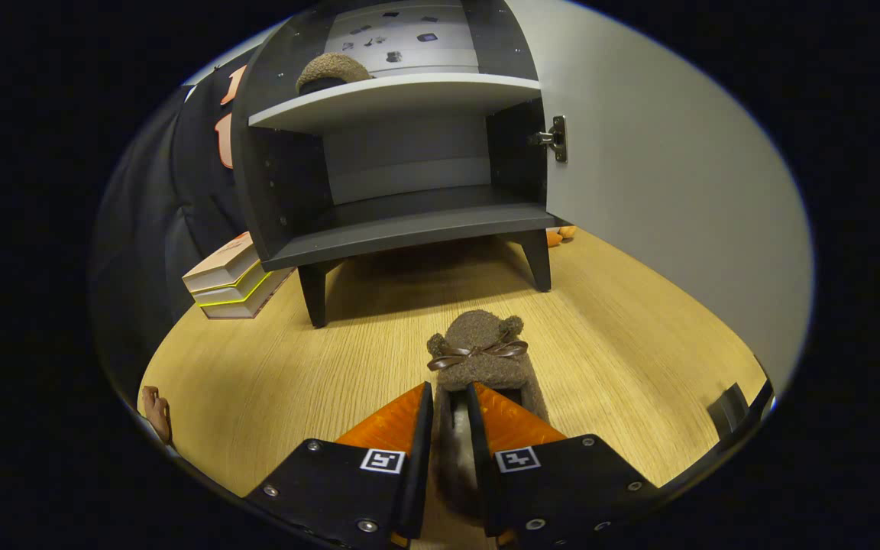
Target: Open the shoe cabinet door, grab the shoes and put them into the shoe cabinet, then close the shoe cabinet door.
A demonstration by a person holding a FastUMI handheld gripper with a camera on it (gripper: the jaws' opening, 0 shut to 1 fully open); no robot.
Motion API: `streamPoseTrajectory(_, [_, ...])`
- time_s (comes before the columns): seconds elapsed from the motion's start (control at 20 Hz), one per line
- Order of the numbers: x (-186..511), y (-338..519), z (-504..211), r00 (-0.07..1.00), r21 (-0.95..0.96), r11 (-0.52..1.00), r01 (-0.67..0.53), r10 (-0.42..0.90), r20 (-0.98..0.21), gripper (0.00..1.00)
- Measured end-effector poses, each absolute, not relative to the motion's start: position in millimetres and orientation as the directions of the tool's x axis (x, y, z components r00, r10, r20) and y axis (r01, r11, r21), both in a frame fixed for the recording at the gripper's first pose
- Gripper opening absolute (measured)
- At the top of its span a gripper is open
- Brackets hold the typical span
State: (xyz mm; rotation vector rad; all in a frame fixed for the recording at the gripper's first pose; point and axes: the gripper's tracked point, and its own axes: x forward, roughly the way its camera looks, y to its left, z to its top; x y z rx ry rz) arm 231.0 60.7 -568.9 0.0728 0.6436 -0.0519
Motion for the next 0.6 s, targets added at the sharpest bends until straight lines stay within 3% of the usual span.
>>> streamPoseTrajectory(0.1, [223.6, 64.5, -579.9, 0.759, 0.075, 0.993, 0.087, -0.017, -0.651, 0.3])
streamPoseTrajectory(0.6, [274.2, 62.9, -600.1, 0.757, 0.035, 0.991, 0.133, -0.078, -0.649, 0.28])
